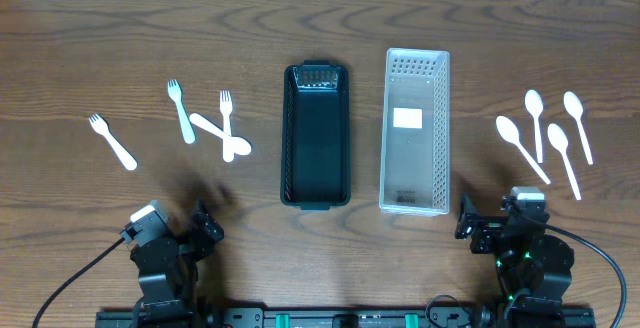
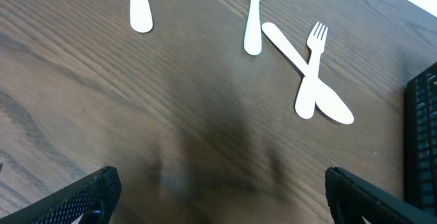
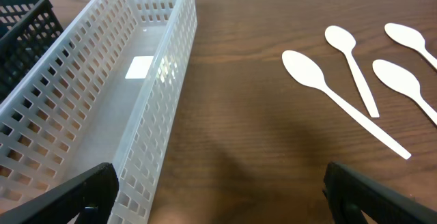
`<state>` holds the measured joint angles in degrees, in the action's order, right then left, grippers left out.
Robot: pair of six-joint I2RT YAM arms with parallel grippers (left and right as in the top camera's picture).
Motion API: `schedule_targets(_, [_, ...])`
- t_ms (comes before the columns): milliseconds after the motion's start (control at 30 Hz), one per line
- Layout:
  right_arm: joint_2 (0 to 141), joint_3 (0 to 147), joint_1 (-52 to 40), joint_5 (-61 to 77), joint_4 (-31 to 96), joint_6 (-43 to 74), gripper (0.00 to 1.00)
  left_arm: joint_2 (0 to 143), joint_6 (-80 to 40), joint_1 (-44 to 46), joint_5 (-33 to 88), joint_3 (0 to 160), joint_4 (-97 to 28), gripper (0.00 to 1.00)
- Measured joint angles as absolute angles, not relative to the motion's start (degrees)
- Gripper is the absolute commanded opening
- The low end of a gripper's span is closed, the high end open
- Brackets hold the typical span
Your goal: Pack container
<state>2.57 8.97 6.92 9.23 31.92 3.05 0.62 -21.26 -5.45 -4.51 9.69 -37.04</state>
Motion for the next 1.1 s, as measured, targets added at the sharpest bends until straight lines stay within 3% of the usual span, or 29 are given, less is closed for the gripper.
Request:
schedule_targets(667, [2.6, 9.0, 6.9, 10.0, 31.8, 3.0, 0.99, 0.6, -21.2, -5.5, -4.4, 9.7, -37.1, 0.98])
schedule_targets(1100, [8.1, 15.1, 6.9, 15.0, 31.9, 5.5, 0.99, 7.6, -21.2, -5.5, 3.9, 15.8, -37.3, 0.98])
